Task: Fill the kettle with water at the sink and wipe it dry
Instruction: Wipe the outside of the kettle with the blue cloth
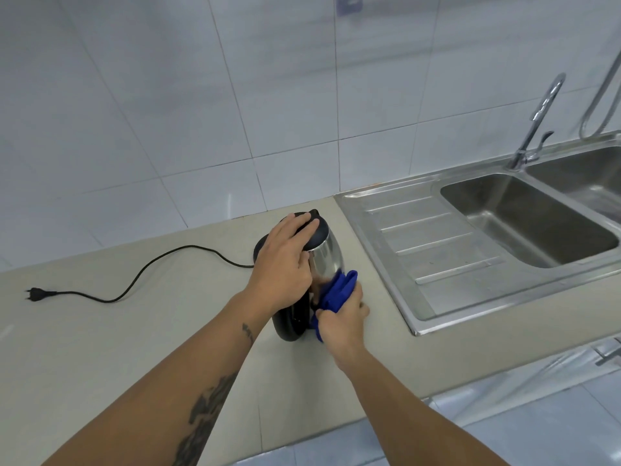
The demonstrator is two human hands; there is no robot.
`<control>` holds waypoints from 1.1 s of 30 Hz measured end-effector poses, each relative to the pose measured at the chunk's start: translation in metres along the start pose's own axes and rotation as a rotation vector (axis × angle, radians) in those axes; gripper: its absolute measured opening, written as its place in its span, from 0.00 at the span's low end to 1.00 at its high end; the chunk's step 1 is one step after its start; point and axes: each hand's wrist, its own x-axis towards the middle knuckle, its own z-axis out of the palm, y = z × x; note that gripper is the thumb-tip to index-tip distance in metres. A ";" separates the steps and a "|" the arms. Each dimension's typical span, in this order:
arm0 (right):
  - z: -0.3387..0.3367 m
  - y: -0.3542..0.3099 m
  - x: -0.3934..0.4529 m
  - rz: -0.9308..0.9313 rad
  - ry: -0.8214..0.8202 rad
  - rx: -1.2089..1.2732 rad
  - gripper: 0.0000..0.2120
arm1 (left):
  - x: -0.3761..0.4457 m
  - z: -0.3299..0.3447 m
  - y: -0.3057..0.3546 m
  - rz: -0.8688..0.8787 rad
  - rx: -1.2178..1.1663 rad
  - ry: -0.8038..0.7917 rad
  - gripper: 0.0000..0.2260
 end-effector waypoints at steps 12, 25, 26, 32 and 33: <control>-0.014 -0.013 0.006 -0.433 -0.038 -0.444 0.49 | 0.013 -0.014 -0.005 0.010 -0.023 -0.103 0.26; -0.033 -0.028 0.020 -0.351 -0.151 -0.413 0.45 | 0.009 -0.027 -0.022 0.072 -0.026 -0.168 0.30; -0.036 -0.030 0.023 -0.329 -0.179 -0.386 0.45 | 0.008 -0.028 -0.025 0.065 -0.034 -0.173 0.30; -0.032 -0.048 0.023 -0.404 -0.185 -0.305 0.43 | 0.013 -0.023 -0.002 -0.069 -0.010 -0.044 0.29; -0.030 -0.047 0.022 -0.415 -0.198 -0.329 0.43 | 0.016 -0.018 0.005 -0.118 0.011 -0.021 0.26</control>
